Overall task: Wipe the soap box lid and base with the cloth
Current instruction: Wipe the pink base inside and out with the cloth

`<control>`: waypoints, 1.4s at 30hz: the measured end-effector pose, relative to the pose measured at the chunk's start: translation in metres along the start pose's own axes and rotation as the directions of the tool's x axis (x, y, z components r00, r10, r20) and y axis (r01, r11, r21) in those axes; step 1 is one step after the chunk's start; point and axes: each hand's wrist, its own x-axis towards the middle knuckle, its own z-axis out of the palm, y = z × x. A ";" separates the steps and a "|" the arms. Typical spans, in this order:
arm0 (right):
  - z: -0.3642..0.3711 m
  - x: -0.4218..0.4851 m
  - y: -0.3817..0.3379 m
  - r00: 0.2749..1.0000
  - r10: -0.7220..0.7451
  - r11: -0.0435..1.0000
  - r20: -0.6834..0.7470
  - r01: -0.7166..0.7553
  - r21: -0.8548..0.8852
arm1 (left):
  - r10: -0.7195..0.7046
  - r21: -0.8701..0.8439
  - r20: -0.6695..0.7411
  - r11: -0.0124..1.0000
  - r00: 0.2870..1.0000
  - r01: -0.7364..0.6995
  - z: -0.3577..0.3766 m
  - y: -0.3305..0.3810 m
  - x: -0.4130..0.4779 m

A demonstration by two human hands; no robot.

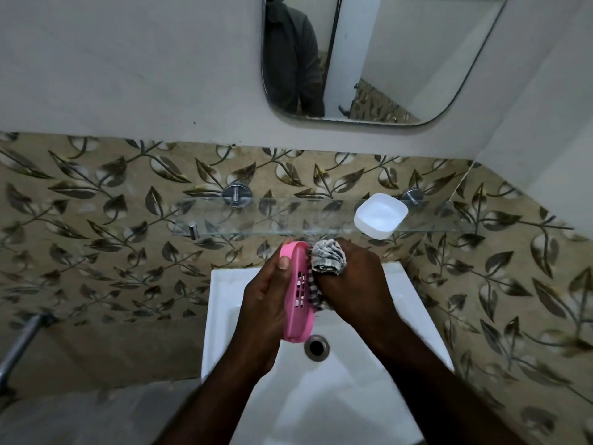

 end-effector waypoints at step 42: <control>0.011 -0.031 0.000 0.960 0.163 0.972 0.229 -0.196 0.131 | 0.114 -0.009 -0.100 0.993 0.988 -0.116 -0.001 0.003 0.011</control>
